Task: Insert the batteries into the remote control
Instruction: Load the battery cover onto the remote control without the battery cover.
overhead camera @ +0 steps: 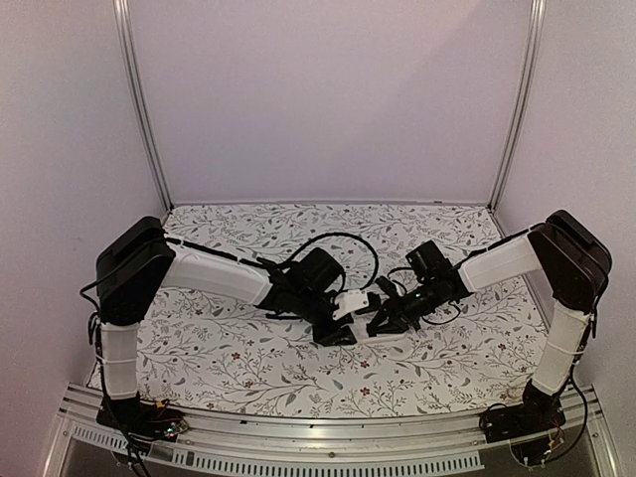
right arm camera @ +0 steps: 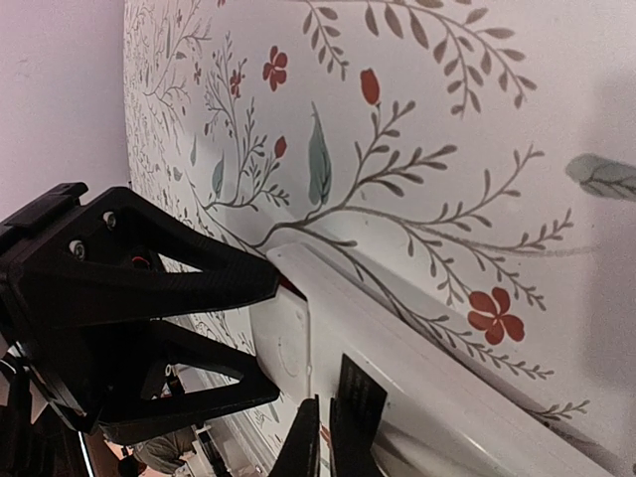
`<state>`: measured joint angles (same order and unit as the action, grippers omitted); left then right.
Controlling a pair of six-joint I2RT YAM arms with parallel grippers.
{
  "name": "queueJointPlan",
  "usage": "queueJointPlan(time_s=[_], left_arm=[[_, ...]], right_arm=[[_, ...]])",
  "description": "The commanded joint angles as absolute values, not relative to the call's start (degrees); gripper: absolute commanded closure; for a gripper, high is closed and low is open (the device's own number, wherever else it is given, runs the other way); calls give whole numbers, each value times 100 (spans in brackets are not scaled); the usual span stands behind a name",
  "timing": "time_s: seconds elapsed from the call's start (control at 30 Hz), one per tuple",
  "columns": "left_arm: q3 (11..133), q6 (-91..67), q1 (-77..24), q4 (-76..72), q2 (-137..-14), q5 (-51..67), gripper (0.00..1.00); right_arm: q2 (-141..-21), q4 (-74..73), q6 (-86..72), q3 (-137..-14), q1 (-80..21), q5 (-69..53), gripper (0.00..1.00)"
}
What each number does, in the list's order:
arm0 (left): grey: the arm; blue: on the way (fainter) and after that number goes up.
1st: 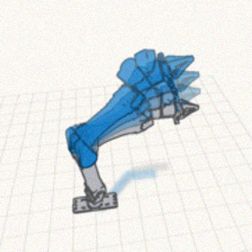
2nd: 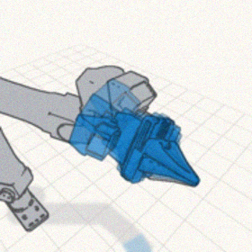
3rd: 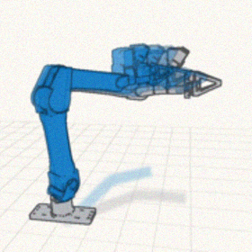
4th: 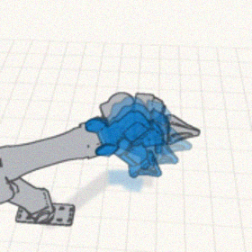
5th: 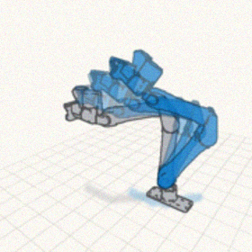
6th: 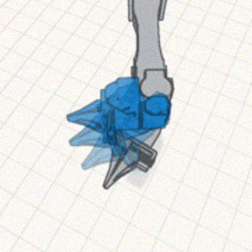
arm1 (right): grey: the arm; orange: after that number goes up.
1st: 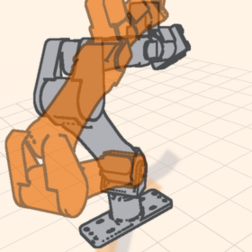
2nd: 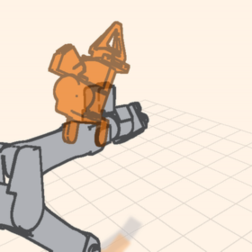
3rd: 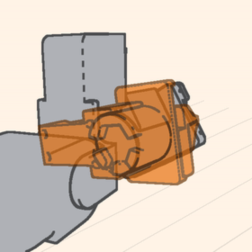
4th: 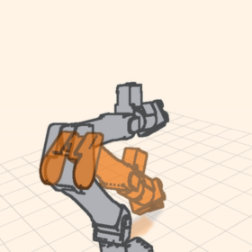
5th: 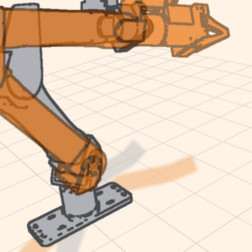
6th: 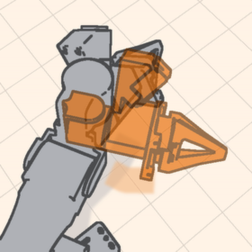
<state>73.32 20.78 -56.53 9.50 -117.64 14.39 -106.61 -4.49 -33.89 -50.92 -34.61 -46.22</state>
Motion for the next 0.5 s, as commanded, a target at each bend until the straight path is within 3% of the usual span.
queueJointPlan(time_s=[0.0, 0.47], left_arm=[[7264, 2189, -5531, 1268, -11850, 1386, 49], [7387, 2377, -5526, 1349, -11736, 1206, 50]], right_arm=[[-10828, -660, -3354, -5020, -3497, -4447, 95], [-11004, -864, -3119, -5167, -3490, -4403, 94]])
